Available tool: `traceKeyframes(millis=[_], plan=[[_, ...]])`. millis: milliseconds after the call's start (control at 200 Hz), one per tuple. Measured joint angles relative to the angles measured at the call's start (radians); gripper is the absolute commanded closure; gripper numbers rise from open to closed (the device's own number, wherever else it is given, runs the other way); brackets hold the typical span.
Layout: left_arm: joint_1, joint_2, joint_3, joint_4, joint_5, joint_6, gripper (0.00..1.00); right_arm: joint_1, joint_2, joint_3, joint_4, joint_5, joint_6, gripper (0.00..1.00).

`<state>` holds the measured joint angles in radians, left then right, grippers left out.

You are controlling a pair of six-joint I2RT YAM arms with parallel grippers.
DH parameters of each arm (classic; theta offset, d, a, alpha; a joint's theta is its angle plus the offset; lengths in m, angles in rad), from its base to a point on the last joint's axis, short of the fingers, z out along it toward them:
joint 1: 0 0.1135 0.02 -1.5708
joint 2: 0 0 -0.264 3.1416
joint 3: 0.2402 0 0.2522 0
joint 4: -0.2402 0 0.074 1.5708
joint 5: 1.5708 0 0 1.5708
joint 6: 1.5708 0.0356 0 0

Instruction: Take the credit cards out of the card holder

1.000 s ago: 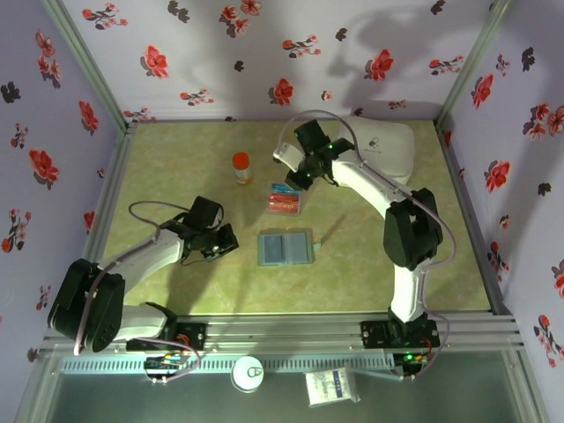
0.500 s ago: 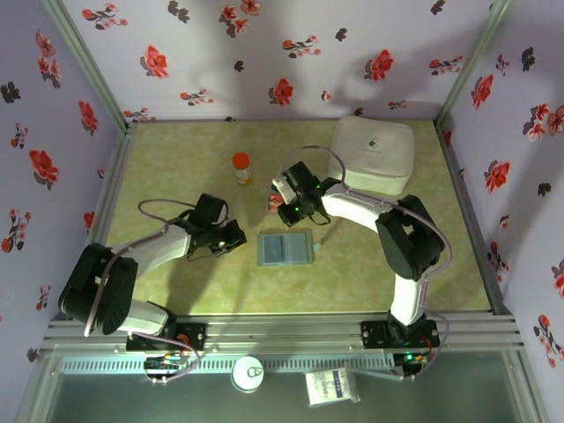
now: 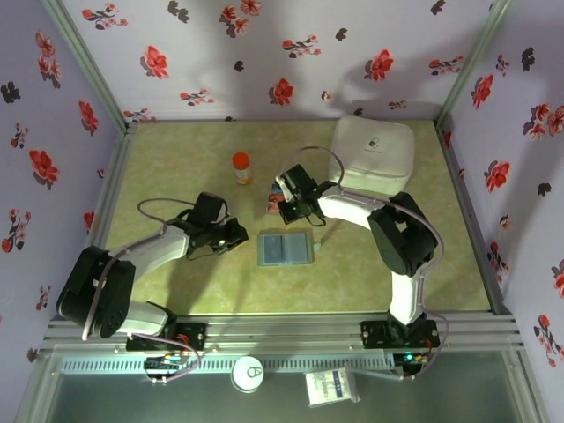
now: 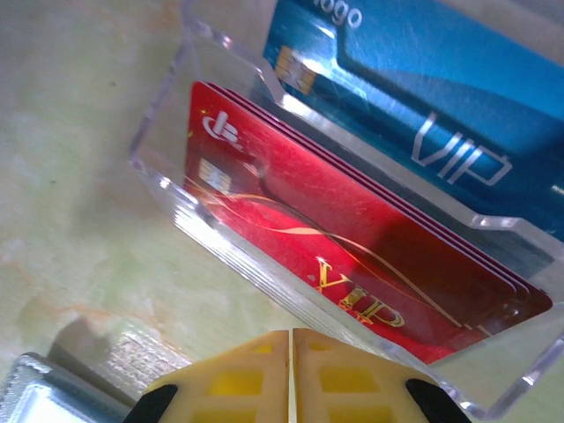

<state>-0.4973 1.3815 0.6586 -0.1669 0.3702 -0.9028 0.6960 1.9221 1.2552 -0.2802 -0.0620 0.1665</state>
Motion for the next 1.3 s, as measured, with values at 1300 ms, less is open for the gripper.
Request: traceKeyframes(millis=[1300], plan=[[-0.100, 0.104, 0.006, 0.042, -0.003, -0.027, 0.96, 0.035, -0.317, -0.237, 0.010, 0.014, 0.334, 0.92]])
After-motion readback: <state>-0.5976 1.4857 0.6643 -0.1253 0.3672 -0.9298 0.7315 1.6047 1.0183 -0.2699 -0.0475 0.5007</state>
